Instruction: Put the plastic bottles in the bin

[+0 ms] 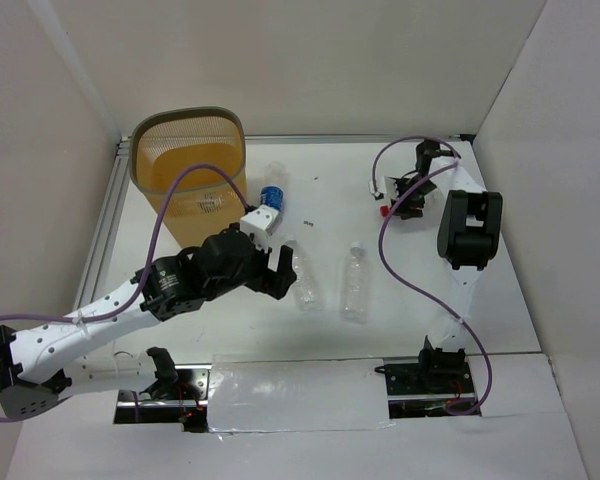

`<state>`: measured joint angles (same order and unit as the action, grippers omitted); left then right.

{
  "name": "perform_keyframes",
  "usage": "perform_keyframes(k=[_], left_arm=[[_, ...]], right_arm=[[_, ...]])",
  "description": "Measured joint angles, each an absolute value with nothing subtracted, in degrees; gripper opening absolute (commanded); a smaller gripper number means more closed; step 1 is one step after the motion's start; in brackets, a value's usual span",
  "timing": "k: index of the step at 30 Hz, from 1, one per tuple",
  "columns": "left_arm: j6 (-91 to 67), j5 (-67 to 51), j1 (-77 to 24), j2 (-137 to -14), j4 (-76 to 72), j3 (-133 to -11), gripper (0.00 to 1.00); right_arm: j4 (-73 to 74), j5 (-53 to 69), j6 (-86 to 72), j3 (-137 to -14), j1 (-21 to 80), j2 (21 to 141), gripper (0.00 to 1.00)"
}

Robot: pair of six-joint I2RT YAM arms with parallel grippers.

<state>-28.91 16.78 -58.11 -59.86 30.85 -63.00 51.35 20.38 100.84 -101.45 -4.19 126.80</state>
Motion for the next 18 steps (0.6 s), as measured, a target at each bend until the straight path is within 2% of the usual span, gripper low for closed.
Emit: perform_keyframes(k=[3,5,10,13,18], left_arm=[[-29.1,16.8,-59.1,-59.5,30.2,-62.4,0.99],[-30.2,16.8,-59.9,-58.7,29.6,-60.9,0.99],[-34.0,17.2,-61.8,-57.4,28.7,-55.0,0.99],[-37.8,18.0,-63.6,-57.4,28.1,-50.4,0.99],[-42.0,18.3,-66.1,-57.8,26.9,-44.6,0.99]], right_arm=[[56.1,23.5,100.1,-101.5,-3.3,125.5,0.25],[60.1,26.3,98.5,-103.1,-1.7,124.4,0.25],[62.7,34.0,90.2,-115.2,5.7,121.1,0.26],[58.1,37.8,82.1,-120.3,11.2,116.4,0.26],[40.2,43.9,64.8,-122.1,19.7,107.2,0.26]])
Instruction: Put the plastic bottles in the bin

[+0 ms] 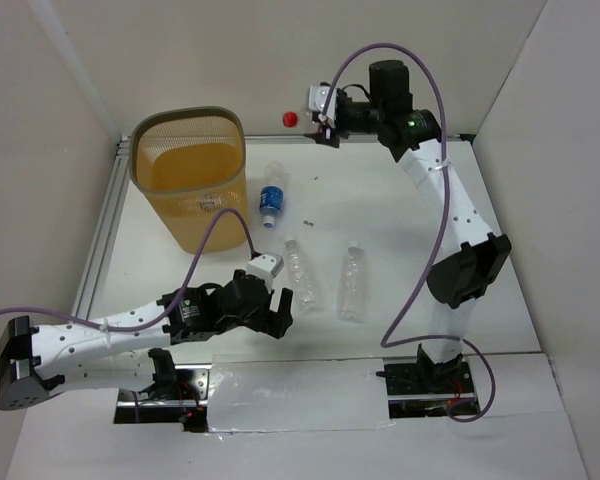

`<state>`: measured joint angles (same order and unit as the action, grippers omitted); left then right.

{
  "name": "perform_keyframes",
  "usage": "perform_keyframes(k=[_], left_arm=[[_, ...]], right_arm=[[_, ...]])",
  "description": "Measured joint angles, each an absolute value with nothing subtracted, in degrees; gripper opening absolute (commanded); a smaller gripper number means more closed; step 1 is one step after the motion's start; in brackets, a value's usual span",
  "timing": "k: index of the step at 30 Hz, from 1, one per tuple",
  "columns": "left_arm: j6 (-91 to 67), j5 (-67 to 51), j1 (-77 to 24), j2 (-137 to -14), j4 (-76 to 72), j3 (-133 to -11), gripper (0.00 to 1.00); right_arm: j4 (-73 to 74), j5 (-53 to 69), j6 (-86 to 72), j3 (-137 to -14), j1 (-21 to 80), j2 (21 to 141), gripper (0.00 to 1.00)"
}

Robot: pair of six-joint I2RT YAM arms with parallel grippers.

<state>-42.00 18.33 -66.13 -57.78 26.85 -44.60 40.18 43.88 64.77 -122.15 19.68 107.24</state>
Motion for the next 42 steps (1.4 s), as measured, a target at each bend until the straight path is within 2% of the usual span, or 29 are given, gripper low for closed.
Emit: perform_keyframes(k=[5,11,14,18,20,22,23,24,32,37,38,39,42], left_arm=[[-44.0,18.3,-66.7,-58.2,23.7,-41.3,0.99],[-45.7,18.3,-66.7,-58.2,20.5,-37.4,0.99],[-46.7,18.3,-66.7,-58.2,19.5,-36.4,0.99],[-47.8,18.9,-67.2,-57.6,18.7,-36.0,0.99],[-48.4,19.4,-67.3,-56.8,18.2,-35.6,0.99],[-48.5,20.0,-67.3,-56.3,17.8,-35.5,0.99],[-48.5,20.4,-67.3,-56.1,17.6,-35.5,0.99],[-48.5,20.7,-67.3,-56.1,17.5,-35.5,0.99],[-48.6,22.3,-67.3,-59.9,13.6,-36.2,0.99],[-49.8,24.8,-67.3,-65.5,13.0,-39.7,0.99],[-49.9,25.5,-67.3,-66.6,12.9,-40.7,0.99],[-50.0,26.2,-67.3,-67.8,12.9,-41.8,0.99],[-51.2,28.6,-67.3,-71.9,13.2,-45.6,0.99]], right_arm=[[23.3,45.8,49.9,-126.5,25.7,106.5,0.28],[5.8,48.8,29.6,-136.8,31.7,114.5,0.32],[-1.0,48.9,19.8,-141.9,34.9,120.6,0.38],[-5.5,48.9,9.6,-143.0,38.2,126.5,0.45],[-6.3,48.9,5.5,-142.9,39.3,129.0,0.56],[-6.4,48.9,2.2,-142.3,39.8,130.7,0.79],[-6.2,48.7,0.7,-141.9,39.8,131.3,0.94],[-6.1,48.2,-0.3,-141.7,39.8,131.7,1.00],[-4.5,43.3,-2.0,-143.1,38.1,131.8,1.00],[3.4,37.8,0.2,-142.9,33.5,128.0,1.00],[5.5,36.1,1.0,-141.4,31.7,125.9,0.94],[7.6,35.0,1.7,-139.5,29.5,123.6,0.68],[13.6,33.3,4.7,-132.2,19.3,114.6,0.20]])
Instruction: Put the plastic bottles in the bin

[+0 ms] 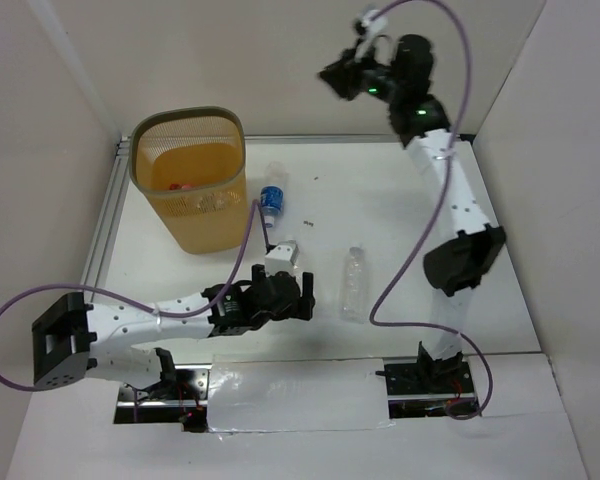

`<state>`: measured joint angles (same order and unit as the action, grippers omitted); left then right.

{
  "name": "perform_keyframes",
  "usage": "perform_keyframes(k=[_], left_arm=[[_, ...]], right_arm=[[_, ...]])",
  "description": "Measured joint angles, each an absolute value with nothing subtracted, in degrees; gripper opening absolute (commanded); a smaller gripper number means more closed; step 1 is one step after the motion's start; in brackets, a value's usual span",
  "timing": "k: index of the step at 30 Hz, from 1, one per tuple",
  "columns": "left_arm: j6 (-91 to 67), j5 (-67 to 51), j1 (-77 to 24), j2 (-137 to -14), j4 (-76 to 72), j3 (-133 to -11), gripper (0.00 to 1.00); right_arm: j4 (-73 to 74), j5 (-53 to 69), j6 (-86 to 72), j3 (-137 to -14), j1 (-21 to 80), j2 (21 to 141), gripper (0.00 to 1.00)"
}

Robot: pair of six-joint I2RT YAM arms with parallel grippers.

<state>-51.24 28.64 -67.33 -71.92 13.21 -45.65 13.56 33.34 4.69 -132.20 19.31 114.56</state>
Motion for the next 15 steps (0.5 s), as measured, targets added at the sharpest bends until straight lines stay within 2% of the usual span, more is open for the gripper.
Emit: perform_keyframes(k=[2,5,6,7,9,10,15], left_arm=[[-51.5,29.8,-67.3,-74.6,13.1,-48.0,0.99],[-52.9,30.7,-66.8,-78.3,13.0,-50.7,0.99],[-53.5,31.3,-66.5,-79.7,13.6,-51.7,0.99],[-54.5,31.8,-66.2,-81.5,14.2,-53.1,0.99],[-56.4,32.8,-65.2,-85.3,15.9,-56.1,0.99],[-57.5,33.2,-64.7,-87.3,16.8,-57.6,0.99],[-60.0,33.6,-61.6,-95.3,19.1,-61.0,0.99]], right_arm=[[17.3,33.8,6.6,-126.1,11.4,108.8,0.19],[24.2,35.2,10.7,-115.6,0.6,101.8,0.36],[27.2,35.9,12.6,-111.7,-1.8,99.8,0.46],[29.1,36.6,14.3,-107.9,-3.4,98.1,0.73],[33.7,38.0,17.5,-99.6,-5.4,95.2,0.97],[35.5,38.7,19.1,-95.8,-5.9,94.0,1.00],[43.0,39.6,25.2,-83.9,-6.9,88.2,1.00]])
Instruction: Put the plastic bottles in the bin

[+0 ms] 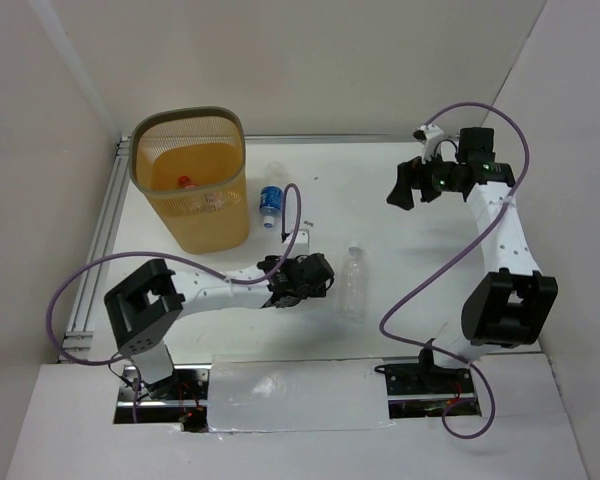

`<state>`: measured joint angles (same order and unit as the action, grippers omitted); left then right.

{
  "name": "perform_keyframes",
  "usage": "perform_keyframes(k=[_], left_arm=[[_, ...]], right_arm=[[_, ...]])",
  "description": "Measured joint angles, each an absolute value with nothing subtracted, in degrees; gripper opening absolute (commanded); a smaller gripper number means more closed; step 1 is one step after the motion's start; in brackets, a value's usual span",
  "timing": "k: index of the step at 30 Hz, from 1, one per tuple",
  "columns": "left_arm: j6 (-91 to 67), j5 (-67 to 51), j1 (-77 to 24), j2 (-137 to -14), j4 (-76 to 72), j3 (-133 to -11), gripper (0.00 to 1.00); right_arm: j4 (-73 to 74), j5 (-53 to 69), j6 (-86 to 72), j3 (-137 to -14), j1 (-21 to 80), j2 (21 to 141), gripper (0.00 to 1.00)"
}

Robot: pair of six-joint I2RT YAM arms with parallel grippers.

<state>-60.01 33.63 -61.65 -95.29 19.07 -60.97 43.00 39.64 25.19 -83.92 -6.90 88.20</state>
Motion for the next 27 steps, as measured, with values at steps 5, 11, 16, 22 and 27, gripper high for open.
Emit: perform_keyframes(k=[5,11,16,22,27], left_arm=[[-60.4,33.6,-59.3,-101.8,21.0,-63.7,0.85],[-59.7,33.8,-58.8,-102.1,21.3,-63.9,0.44],[-55.8,33.7,-59.5,-98.0,20.8,-64.0,0.37],[-45.2,33.3,-59.4,-87.0,20.8,-72.1,0.36],[-39.1,31.9,-49.8,-79.2,19.7,-83.7,0.37]], right_arm=[[48.0,40.4,28.7,-82.8,-7.3,84.6,1.00],[53.9,42.7,38.9,-78.2,-7.5,84.4,1.00],[57.0,44.5,58.2,-67.2,-6.3,80.0,1.00],[59.6,45.8,90.0,-57.1,-4.2,68.3,1.00],[57.0,46.2,99.2,-55.8,0.7,68.0,1.00]])
